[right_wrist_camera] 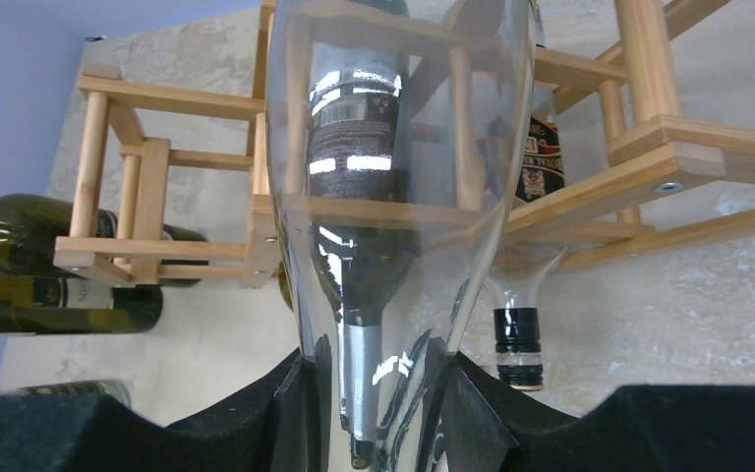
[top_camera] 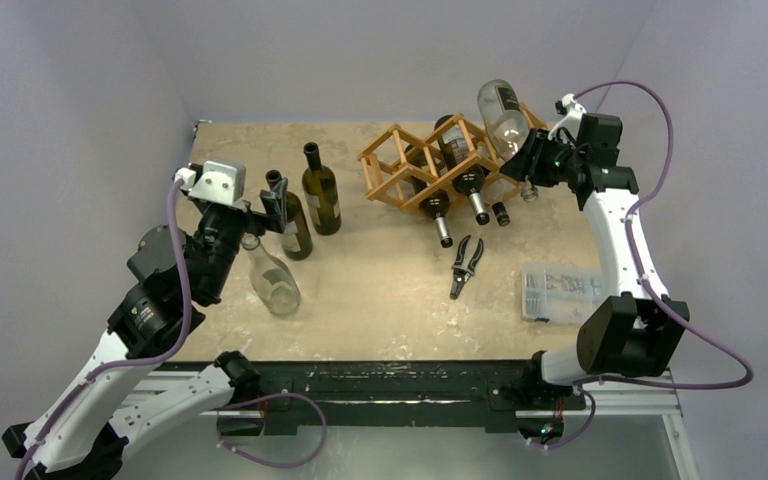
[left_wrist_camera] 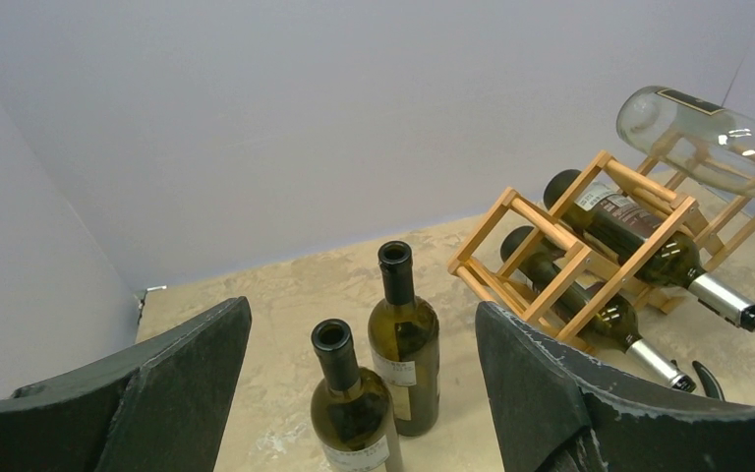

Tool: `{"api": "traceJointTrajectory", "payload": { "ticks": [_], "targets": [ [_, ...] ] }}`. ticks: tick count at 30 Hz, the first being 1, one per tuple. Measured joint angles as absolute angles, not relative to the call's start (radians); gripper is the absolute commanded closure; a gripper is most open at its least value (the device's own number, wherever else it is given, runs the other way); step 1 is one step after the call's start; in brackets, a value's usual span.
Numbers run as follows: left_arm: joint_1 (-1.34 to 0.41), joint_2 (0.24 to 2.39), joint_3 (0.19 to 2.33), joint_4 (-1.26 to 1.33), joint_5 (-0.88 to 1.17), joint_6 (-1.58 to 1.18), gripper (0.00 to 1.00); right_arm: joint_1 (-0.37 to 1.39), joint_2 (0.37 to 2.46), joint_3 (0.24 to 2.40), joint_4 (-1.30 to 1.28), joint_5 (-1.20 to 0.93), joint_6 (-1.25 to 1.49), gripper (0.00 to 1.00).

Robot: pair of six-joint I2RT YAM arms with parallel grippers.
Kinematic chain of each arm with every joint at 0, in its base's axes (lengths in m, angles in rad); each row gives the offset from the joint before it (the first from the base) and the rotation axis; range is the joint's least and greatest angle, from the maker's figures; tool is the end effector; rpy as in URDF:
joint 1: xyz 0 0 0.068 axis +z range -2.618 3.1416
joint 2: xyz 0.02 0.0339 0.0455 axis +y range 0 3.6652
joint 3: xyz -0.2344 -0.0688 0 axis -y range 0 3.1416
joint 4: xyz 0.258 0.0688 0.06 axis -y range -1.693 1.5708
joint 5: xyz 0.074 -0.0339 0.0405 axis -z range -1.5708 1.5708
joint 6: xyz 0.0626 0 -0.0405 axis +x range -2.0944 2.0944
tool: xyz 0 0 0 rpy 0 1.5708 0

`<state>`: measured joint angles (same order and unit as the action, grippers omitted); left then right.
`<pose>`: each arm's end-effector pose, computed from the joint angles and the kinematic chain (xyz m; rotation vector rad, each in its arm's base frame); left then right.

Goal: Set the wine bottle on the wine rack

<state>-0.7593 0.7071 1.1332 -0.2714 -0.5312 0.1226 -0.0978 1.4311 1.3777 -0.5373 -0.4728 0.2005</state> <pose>0.1512 -0.0998 0.4468 0.1913 1.4264 -0.1471 0.3570 -0.0064 0.3195 0.0457 2.1413 0.5693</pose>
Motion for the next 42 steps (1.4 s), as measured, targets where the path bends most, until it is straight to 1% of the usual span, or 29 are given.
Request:
{"api": "traceJointTrajectory", "payload": {
  "ticks": [4, 6, 12, 14, 17, 19, 26, 32, 36, 42],
  "targets": [
    [-0.759, 0.710, 1.134, -0.272, -0.528, 0.119, 0.16, -0.099, 1.448, 1.378, -0.525, -0.521, 0.218, 1.00],
    [-0.759, 0.711, 1.135, -0.272, -0.527, 0.115, 0.16, -0.099, 1.462, 1.378, -0.517, -0.541, 0.222, 0.94],
    [-0.759, 0.715, 1.137, -0.273, -0.527, 0.115, 0.16, -0.099, 1.486, 1.378, -0.509, -0.540, 0.235, 0.90],
    [-0.759, 0.716, 1.137, -0.273, -0.526, 0.114, 0.16, -0.100, 1.486, 1.378, -0.511, -0.534, 0.236, 0.87],
    [-0.759, 0.719, 1.137, -0.273, -0.525, 0.113, 0.16, -0.101, 1.486, 1.378, -0.511, -0.519, 0.235, 0.79],
    [-0.759, 0.721, 1.137, -0.273, -0.522, 0.113, 0.16, -0.101, 1.486, 1.378, -0.510, -0.516, 0.235, 0.77],
    [-0.759, 0.721, 1.137, -0.278, -0.519, 0.112, 0.16, -0.101, 1.486, 1.378, -0.515, -0.515, 0.229, 0.75],
    [-0.759, 0.721, 1.137, -0.278, -0.519, 0.112, 0.16, -0.101, 1.486, 1.371, -0.516, -0.506, 0.218, 0.65],
    [-0.759, 0.720, 1.137, -0.279, -0.519, 0.108, 0.16, -0.097, 1.486, 1.358, -0.509, -0.489, 0.200, 0.62],
    [-0.759, 0.718, 1.137, -0.279, -0.519, 0.105, 0.16, -0.095, 1.485, 1.356, -0.508, -0.474, 0.185, 0.45]
  ]
}}
